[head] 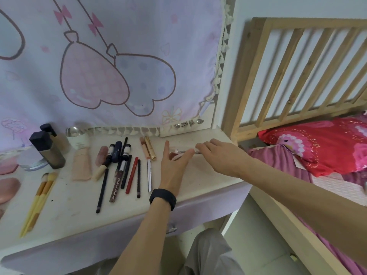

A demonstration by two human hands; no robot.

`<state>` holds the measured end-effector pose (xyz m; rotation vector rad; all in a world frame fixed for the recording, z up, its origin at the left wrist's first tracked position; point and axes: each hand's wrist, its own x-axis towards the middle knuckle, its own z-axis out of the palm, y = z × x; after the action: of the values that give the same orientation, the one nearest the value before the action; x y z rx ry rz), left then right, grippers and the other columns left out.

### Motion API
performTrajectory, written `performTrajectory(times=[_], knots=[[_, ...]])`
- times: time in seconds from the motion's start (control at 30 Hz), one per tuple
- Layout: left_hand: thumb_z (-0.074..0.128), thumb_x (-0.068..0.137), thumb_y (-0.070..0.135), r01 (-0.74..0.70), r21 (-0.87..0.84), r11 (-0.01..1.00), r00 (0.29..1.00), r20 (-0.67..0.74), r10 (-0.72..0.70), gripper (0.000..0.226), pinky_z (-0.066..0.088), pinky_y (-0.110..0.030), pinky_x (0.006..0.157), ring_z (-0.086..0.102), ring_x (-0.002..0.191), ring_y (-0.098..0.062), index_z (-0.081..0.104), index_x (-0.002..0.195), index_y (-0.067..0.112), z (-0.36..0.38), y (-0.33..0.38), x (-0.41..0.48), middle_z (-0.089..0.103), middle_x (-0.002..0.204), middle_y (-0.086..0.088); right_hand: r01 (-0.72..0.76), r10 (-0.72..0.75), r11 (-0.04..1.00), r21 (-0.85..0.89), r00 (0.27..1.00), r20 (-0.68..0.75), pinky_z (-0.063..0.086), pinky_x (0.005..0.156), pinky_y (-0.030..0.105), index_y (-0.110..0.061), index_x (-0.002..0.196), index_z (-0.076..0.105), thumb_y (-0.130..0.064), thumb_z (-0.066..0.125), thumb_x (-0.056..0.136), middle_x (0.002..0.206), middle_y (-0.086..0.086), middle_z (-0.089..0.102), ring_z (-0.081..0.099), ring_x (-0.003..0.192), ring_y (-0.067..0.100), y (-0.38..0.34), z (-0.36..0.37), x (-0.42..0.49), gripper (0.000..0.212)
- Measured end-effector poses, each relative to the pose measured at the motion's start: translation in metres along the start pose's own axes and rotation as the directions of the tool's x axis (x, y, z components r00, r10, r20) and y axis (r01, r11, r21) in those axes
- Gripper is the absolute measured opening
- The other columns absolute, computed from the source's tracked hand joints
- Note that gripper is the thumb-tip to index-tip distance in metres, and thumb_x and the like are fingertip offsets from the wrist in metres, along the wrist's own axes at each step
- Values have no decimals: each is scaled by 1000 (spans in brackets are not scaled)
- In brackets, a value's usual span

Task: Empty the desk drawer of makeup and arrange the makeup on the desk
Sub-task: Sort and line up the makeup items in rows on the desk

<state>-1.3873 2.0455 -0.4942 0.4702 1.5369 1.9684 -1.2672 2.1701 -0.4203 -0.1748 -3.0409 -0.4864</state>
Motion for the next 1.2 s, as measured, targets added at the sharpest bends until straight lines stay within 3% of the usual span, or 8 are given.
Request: performTrajectory(times=[0.3, 0.47, 0.63, 0.73, 0.83, 0.97, 1.07, 1.2], knots=[[89, 59, 26, 92, -93, 991, 993, 88, -83, 122, 55, -40, 98, 63, 119, -27, 19, 158, 26, -9, 3, -2, 42, 150, -25, -129, 141, 977, 170, 988, -57, 54, 77, 44, -16, 149, 34, -8, 39, 99, 129, 8, 62, 57, 113, 31, 21, -4, 13, 51], [85, 69, 12, 1, 150, 989, 984, 176, -28, 63, 58, -36, 89, 68, 110, -25, 60, 124, 31, -10, 3, -4, 73, 116, 0, -246, 414, 806, 538, 885, -215, 52, 76, 44, -15, 124, 57, -37, 33, 109, 106, 7, 67, 61, 97, 30, 38, 20, 23, 36], [89, 70, 22, 3, 549, 836, 987, 133, -91, 122, 54, -43, 97, 63, 114, -21, 6, 160, 18, 7, 9, -6, 60, 130, 0, -262, 639, 572, 778, 736, -222, 50, 84, 35, -20, 111, 64, -47, 43, 105, 111, -2, 59, 60, 92, 11, 49, 45, 40, 35], [90, 67, 39, -18, 734, 679, 990, 107, -89, 121, 51, -39, 100, 55, 116, -21, 15, 158, 14, 13, 16, -4, 53, 129, -6, -259, 710, 450, 854, 684, -167, 48, 76, 21, -32, 109, 63, -66, 44, 94, 118, -5, 57, 61, 85, -5, 51, 48, 47, 42], [87, 67, 51, -22, 858, 513, 990, 91, -110, 114, 45, -32, 102, 48, 119, -24, 23, 153, 13, 15, 22, -2, 48, 129, -9, -223, 714, 369, 902, 690, -121, 53, 84, 27, -32, 116, 61, -67, 41, 94, 113, -6, 63, 61, 90, -8, 54, 55, 52, 46], [79, 66, 64, -21, 945, 326, 991, 64, -121, 79, 42, -39, 101, 41, 118, -28, 47, 123, 20, 11, 24, 2, 47, 119, -7, -201, 706, 225, 953, 708, -17, 53, 94, 44, -39, 148, 39, -49, 33, 107, 105, 0, 69, 70, 96, 19, 54, 71, 56, 43], [77, 65, 66, -9, 939, 345, 991, 55, -124, 67, 43, -40, 101, 42, 115, -26, 50, 111, 25, 6, 20, 6, 47, 115, -3, -262, 715, 187, 947, 697, 52, 46, 87, 35, -31, 161, 15, -45, 34, 108, 116, 3, 68, 66, 97, 20, 53, 81, 52, 59], [79, 64, 64, 0, 915, 404, 994, 45, -102, 65, 46, -42, 101, 47, 115, -26, 52, 111, 27, 7, 19, 17, 49, 116, -3, -315, 712, 178, 932, 695, 99, 33, 95, 27, -27, 160, 21, -40, 44, 106, 146, 5, 56, 54, 114, 12, 45, 89, 30, 61]])
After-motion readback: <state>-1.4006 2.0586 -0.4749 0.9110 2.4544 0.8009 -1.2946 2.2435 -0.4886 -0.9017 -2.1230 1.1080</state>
